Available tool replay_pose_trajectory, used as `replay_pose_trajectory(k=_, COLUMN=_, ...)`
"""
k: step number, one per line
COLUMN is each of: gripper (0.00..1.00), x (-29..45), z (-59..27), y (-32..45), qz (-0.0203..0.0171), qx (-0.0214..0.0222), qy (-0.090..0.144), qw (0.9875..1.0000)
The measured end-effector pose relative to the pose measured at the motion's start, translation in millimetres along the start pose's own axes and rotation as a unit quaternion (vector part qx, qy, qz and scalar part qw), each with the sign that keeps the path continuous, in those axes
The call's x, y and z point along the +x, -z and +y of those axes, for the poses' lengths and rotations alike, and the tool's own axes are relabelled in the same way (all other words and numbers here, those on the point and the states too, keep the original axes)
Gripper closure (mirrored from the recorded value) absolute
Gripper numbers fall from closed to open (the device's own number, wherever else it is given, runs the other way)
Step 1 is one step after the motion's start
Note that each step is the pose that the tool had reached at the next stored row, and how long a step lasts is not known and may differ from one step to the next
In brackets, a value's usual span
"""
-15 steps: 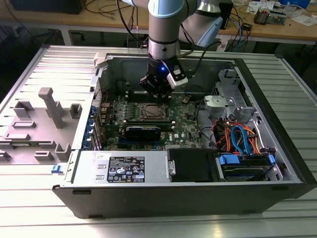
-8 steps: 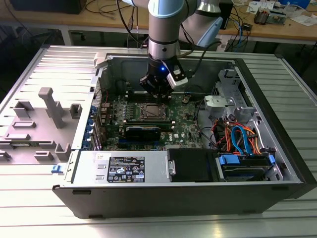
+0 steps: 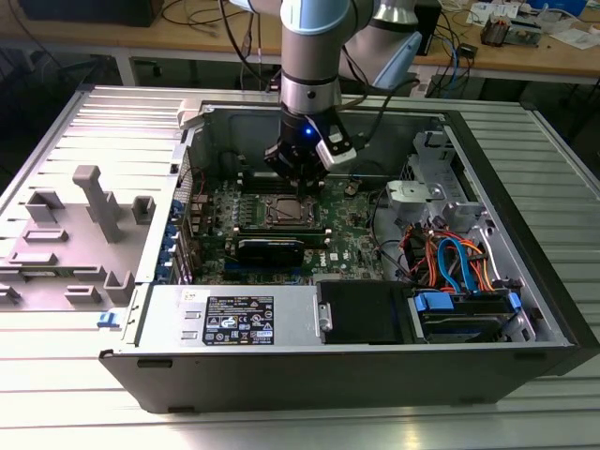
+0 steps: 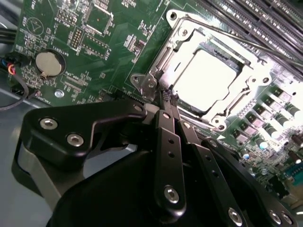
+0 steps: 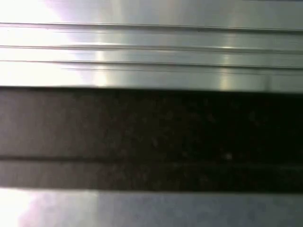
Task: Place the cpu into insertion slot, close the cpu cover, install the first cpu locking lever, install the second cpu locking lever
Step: 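Install the second cpu locking lever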
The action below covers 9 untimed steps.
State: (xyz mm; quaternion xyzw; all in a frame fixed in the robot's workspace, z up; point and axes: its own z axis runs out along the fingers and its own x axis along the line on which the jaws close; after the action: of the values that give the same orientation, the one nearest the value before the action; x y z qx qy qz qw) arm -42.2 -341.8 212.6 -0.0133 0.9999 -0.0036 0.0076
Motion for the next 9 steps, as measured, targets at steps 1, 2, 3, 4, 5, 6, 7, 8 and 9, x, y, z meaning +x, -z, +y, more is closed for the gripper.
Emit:
replay_pose_trajectory(k=1, gripper=0.89, x=0.0, z=-0.1, y=1.2, qz=0.0000, qx=0.0000, qy=0.000, qw=1.0000)
replay_pose_trajectory(k=2, gripper=0.89, x=0.0, z=-0.1, y=2.2, qz=0.0000, qx=0.0000, qy=0.000, qw=1.0000)
replay_pose_trajectory(k=3, gripper=0.89, x=-0.1, z=-0.8, y=2.2, qz=-0.0001, qx=-0.0001, qy=0.000, qw=1.0000)
replay_pose_trajectory(k=4, gripper=0.89, x=-0.1, z=-1.6, y=2.3, qz=0.0000, qx=-0.0001, qy=0.000, qw=1.0000)
replay_pose_trajectory(k=5, gripper=0.89, x=0.0, z=-2.8, y=2.2, qz=0.0000, qx=-0.0001, qy=0.000, qw=1.0000)
replay_pose_trajectory(k=6, gripper=0.89, x=0.0, z=-4.4, y=2.2, qz=0.0000, qx=0.0000, qy=0.000, qw=1.0000)
replay_pose_trajectory(k=7, gripper=0.89, x=0.1, z=-6.4, y=2.2, qz=0.0000, qx=0.0000, qy=0.000, qw=1.0000)
replay_pose_trajectory(k=8, gripper=0.89, x=0.1, z=-7.6, y=2.2, qz=0.0000, qx=0.0000, qy=0.000, qw=1.0000)
replay_pose_trajectory(k=9, gripper=0.89, x=0.2, z=-9.5, y=2.1, qz=0.0000, qx=-0.0001, qy=0.000, qw=1.0000)
